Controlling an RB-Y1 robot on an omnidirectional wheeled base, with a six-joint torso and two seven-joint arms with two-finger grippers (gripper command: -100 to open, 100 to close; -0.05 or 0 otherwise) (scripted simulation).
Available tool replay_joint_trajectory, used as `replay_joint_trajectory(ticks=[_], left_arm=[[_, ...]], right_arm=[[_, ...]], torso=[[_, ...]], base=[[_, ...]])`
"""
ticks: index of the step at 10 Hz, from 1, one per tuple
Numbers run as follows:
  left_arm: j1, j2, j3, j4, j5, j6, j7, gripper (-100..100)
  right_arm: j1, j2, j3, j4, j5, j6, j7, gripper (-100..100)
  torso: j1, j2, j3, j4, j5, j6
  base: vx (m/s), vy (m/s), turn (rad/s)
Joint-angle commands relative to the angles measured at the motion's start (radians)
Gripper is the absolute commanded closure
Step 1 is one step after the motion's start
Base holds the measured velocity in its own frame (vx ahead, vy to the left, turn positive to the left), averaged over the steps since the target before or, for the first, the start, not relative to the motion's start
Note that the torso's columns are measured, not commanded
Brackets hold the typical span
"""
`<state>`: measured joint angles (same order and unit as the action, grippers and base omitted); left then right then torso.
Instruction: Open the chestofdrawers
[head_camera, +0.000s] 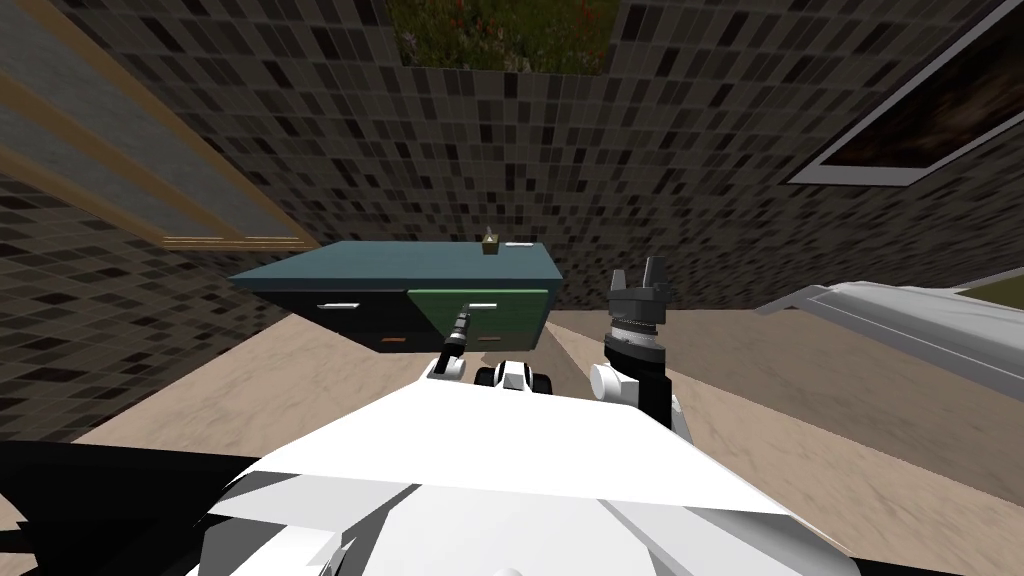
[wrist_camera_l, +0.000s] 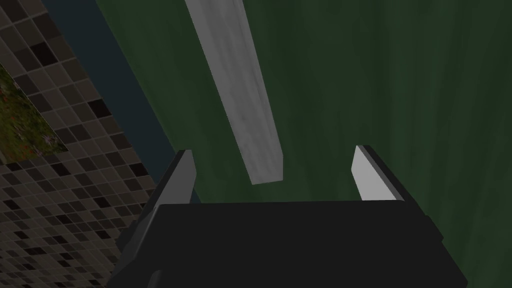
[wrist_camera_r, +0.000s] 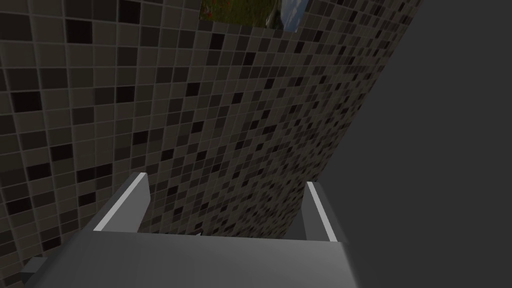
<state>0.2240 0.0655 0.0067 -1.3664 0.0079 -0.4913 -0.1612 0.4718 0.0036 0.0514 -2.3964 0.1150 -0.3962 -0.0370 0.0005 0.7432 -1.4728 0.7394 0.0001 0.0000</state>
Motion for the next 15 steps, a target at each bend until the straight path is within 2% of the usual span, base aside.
replay_joint_trajectory(ticks=[1,2,3,8,13,14,15], left_arm=[[-0.011,0.001,0.004,-0.019,0.002,0.03,0.0,-100],[-0.005,-0.001,0.002,-0.012,0.001,0.014,0.0,-100],[-0.006,0.0,0.002,-0.014,0.001,0.019,0.0,100],[0.02,0.004,-0.012,-0.06,0.001,0.036,0.003,100],[0.048,0.008,-0.026,-0.08,-0.001,0.037,0.006,100],[0.039,0.012,-0.023,-0.116,0.002,0.084,0.009,-100],[0.036,0.015,-0.022,-0.137,0.004,0.107,0.01,-100]], right_arm=[[0.0,0.0,0.0,0.0,0.0,0.0,0.0,0],[0.0,0.0,0.0,0.0,0.0,0.0,0.0,0],[0.0,0.0,0.0,0.0,0.0,0.0,0.0,0],[-0.001,0.0,0.0,0.0,0.0,0.0,0.0,0],[-0.001,0.0,0.0,0.0,0.0,0.0,0.0,0],[0.0,0.0,0.0,0.0,0.0,0.0,0.0,0],[0.0,0.0,0.0,0.0,0.0,0.0,0.0,0]], torso=[[0.0,0.001,0.0,0.0,0.0,0.0],[0.0,-0.005,-0.003,-0.001,0.0,0.0],[0.0,-0.005,-0.003,-0.002,0.0,0.0],[0.0,-0.001,-0.001,0.0,-0.001,-0.002],[0.0,-0.003,-0.002,-0.001,0.0,-0.001],[0.0,-0.004,-0.003,-0.001,-0.001,-0.001],[0.0,-0.008,-0.005,-0.002,-0.001,0.0]], base=[[0.083,0.0,-0.01],[0.051,0.001,-0.003],[0.006,0.0,0.001],[-0.169,-0.024,0.016],[-0.164,-0.017,0.013],[-0.092,-0.015,0.006],[-0.033,-0.01,0.007]])
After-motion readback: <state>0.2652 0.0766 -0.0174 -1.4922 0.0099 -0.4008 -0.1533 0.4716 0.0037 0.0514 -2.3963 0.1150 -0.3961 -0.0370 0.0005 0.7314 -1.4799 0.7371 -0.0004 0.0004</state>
